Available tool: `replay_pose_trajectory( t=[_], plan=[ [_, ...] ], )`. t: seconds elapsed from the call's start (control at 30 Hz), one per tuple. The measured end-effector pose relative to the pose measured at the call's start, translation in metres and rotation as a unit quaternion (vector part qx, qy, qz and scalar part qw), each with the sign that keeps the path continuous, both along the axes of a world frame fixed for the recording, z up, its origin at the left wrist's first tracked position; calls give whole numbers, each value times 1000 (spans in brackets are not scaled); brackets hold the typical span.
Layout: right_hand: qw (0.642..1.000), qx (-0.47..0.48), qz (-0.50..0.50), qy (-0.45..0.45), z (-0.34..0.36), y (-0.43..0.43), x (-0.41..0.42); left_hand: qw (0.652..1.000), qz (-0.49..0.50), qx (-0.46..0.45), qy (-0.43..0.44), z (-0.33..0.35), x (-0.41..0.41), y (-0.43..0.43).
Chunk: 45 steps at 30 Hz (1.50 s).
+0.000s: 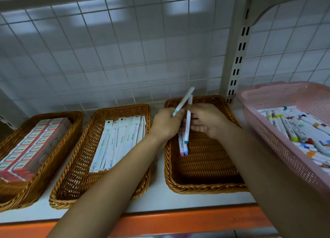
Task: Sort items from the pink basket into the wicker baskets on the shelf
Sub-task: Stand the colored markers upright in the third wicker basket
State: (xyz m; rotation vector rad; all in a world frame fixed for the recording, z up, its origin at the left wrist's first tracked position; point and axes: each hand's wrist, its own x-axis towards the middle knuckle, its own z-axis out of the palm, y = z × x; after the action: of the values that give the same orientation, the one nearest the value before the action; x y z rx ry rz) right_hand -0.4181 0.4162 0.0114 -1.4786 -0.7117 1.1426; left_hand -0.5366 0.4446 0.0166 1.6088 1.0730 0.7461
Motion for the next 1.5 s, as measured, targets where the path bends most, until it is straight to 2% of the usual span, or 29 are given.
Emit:
replay_pose_trajectory(
  t=[0.03,0.1,0.2,0.37,0.47,0.57,0.6,0.7,0.73,0.83,0.87,0.93,1.0,1.07,1.2,1.4,1.5],
  plan=[
    [999,-11,-33,-22,-1,0,3,1000,4,-3,-11,-1,0,0],
    [990,-42,-63,-120,-5,1,7,1000,15,8,-14,-2,1,0],
    [967,-82,-18,-241,-17,4,5,998,21,45,36,-4,2,3],
    [944,-112,21,-309,-28,10,2,999,27,18,34,-4,1,4],
    [944,-100,40,-313,-30,11,-1,998,14,32,49,-5,0,2],
    [943,-68,18,-324,-26,11,-1,999,-13,26,37,-6,-2,2],
    [955,-50,1,-293,-23,10,-1,998,-20,34,42,-6,-2,2],
    [996,14,0,-85,-11,6,-1,989,-40,102,100,-8,-3,4],
    [998,22,11,-56,-9,5,-1,980,-57,138,131,-9,-3,4],
    [997,-4,-11,-81,-9,4,2,929,-138,243,242,-2,-4,2],
    [995,-18,-37,-96,-10,5,6,901,-173,280,282,1,-5,0],
    [981,-51,-68,-176,-14,7,15,820,-237,356,380,2,-6,-5],
    [950,-100,-30,-293,-18,8,18,742,-280,375,480,-2,-6,-11],
    [911,-166,26,-377,-20,8,12,694,-299,366,543,-6,-5,-18],
    [885,-218,96,-400,-17,6,0,669,-272,408,558,-6,-2,-22],
    [883,-189,153,-401,-19,5,-1,656,-278,402,575,-4,-7,-24],
    [879,-146,188,-414,-10,-2,-2,613,-254,409,626,-3,-7,-28]
  ],
)
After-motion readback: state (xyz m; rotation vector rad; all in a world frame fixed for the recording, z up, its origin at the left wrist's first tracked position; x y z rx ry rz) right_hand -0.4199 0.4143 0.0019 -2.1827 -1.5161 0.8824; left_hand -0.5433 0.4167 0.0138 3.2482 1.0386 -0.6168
